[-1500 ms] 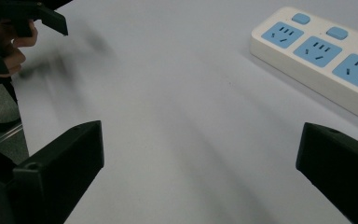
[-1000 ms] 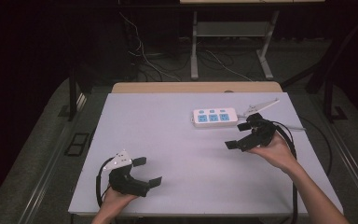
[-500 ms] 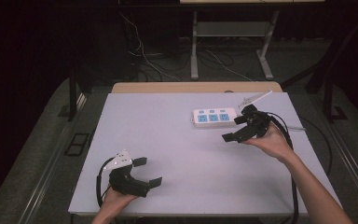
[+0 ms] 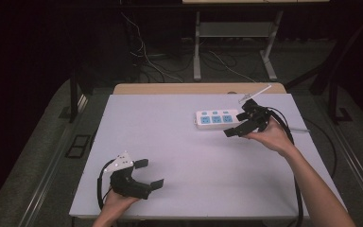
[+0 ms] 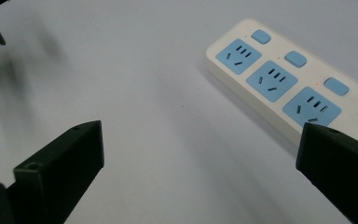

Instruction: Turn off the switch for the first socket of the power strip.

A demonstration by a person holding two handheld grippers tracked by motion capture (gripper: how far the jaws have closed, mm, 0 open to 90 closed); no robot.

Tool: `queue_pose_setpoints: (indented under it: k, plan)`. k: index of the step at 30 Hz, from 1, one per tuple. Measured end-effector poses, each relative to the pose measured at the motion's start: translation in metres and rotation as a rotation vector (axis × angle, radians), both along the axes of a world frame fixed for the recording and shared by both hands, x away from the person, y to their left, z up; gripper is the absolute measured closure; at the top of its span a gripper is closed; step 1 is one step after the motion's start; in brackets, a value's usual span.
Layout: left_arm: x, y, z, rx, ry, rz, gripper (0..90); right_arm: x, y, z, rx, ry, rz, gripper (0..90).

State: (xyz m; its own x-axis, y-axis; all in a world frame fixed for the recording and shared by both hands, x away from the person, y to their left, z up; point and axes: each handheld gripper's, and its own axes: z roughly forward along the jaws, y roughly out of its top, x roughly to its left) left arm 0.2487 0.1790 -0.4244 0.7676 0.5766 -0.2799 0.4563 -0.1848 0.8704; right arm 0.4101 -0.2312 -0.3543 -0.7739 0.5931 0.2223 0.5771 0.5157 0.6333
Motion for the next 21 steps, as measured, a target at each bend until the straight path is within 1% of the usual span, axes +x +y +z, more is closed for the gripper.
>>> queue_pose_setpoints:
  k: [4, 10, 12, 15, 18, 21]
  plan:
    - [0.001, 0.001, 0.000, -0.003, 0.000, 0.003, 0.0, 0.008, 0.000, 0.001, -0.001, 0.000, 0.000, 0.5]
    - [0.001, 0.002, 0.000, -0.006, 0.000, 0.005, 0.0, 0.021, 0.000, 0.003, 0.000, 0.003, -0.016, 0.5]
    - [0.001, 0.002, 0.000, -0.005, 0.000, 0.005, 0.0, 0.023, 0.000, 0.004, 0.002, 0.003, -0.019, 0.5]
    - [0.001, 0.002, 0.000, -0.004, 0.001, 0.003, 0.0, 0.030, -0.002, 0.006, 0.006, -0.003, -0.036, 0.5]
    - [0.001, 0.002, 0.000, -0.006, 0.002, 0.003, 0.0, 0.034, -0.004, 0.007, 0.013, 0.000, -0.048, 0.5]
    - [0.002, 0.002, 0.000, -0.004, 0.001, 0.003, 0.0, 0.041, -0.007, 0.007, 0.018, 0.002, -0.064, 0.5]
